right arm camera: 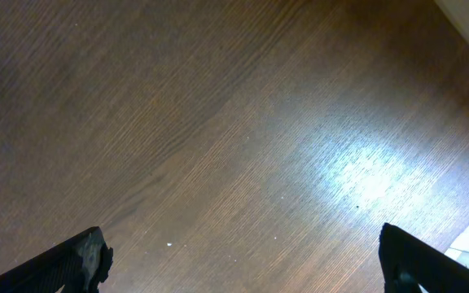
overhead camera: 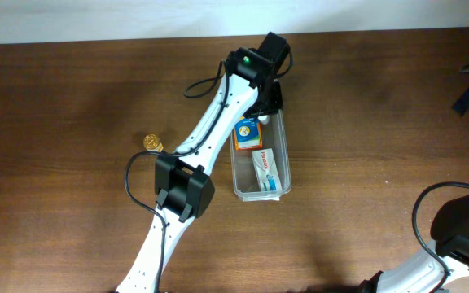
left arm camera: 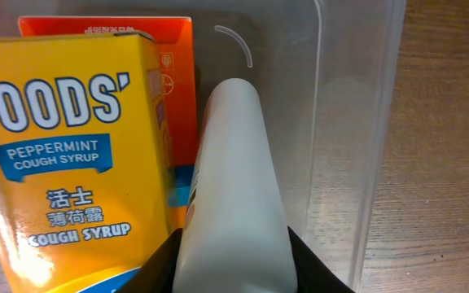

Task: Pack container
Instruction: 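Open the left gripper to release the bottle upright in the container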

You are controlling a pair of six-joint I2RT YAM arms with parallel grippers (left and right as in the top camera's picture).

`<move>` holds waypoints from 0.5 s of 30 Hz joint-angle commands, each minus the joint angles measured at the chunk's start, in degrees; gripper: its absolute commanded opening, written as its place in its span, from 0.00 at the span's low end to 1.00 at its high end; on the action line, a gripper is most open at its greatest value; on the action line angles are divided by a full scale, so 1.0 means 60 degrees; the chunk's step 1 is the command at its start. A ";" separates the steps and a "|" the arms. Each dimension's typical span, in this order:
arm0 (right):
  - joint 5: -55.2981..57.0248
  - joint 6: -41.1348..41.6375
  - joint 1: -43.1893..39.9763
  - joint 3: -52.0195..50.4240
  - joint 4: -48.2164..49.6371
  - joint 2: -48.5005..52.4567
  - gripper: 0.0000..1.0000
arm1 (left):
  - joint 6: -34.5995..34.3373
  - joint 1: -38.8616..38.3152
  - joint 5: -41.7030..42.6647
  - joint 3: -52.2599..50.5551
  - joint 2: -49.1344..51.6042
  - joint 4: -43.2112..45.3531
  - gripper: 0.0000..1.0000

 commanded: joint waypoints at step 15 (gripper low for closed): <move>0.0022 0.0106 -0.0011 -0.0036 0.0029 -0.0033 0.98 | -0.0058 -0.0047 0.0091 0.0022 -0.0004 0.0047 0.41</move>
